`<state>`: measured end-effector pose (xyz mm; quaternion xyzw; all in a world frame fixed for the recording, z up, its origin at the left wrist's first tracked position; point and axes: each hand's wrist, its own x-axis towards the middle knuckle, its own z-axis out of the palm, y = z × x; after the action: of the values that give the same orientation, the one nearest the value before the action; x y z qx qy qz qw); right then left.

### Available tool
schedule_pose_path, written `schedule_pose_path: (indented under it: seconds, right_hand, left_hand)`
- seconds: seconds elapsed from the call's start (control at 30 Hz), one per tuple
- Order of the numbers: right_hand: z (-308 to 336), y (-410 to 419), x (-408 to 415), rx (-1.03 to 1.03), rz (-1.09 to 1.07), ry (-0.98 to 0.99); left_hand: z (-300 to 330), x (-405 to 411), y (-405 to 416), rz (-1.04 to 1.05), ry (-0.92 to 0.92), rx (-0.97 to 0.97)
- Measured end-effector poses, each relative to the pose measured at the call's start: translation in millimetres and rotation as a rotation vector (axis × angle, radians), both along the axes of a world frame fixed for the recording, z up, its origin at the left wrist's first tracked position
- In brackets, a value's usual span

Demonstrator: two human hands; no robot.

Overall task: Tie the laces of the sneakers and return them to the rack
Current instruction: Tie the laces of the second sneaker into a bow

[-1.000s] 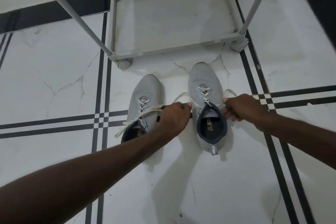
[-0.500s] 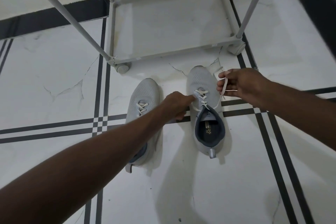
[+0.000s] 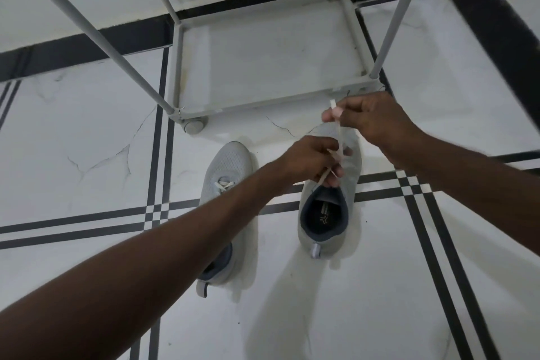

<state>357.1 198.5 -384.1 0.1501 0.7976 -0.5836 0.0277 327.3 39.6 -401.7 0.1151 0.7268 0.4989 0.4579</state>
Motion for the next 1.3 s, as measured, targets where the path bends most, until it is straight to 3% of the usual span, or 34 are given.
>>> schedule_pose_path:
  seconds: [0.1, 0.27, 0.37, 0.5, 0.6, 0.67, 0.73, 0.8, 0.87, 1.07, 1.3]
  right_hand:
    - [-2.1, 0.5, -4.5, -0.048, 0.085, -0.015]
    - [-15.2, -3.3, 5.4, -0.108, 0.085, -0.138]
    - [-19.6, -4.5, 10.8, 0.058, 0.126, -0.208]
    - [-14.1, 0.5, 12.3, 0.356, 0.405, -0.337]
    - [-14.3, 0.6, 12.6, 0.408, 0.48, -0.34]
    - [-18.0, -2.0, 10.9, 0.277, 0.429, -0.261]
    - [-23.1, -5.9, 7.1, -0.031, 0.371, -0.252]
    - [-31.3, -11.3, 2.5, -0.309, 0.309, -0.339]
    - [-37.2, -13.7, -1.0, -0.411, 0.268, -0.442]
    - [-43.0, 0.1, -2.4, -0.549, 0.092, -0.533]
    - [-39.0, -2.0, -3.2, -0.511, 0.258, -0.605]
  left_hand:
    - [4.9, -4.5, 0.1, -0.065, 0.082, -0.052]
    - [11.3, -8.1, -9.0, 0.074, 0.049, -0.016]
    - [14.6, -15.9, -16.1, 0.118, 0.036, -0.002]
    - [15.0, -24.0, -25.0, 0.067, 0.138, -0.032]
    - [16.4, -27.0, -26.8, -0.085, 0.354, -0.069]
    - [15.9, -29.6, -27.3, -0.215, 0.636, -0.124]
    - [11.2, -27.5, -25.4, -0.288, 0.931, -0.172]
    - [3.7, -19.6, -22.6, -0.304, 1.121, -0.221]
    - [-4.3, -12.6, -21.1, -0.303, 1.245, -0.257]
    - [-13.8, -18.1, -31.8, -0.299, 1.365, -0.175]
    - [-15.6, -12.9, -30.6, -0.292, 1.539, -0.169]
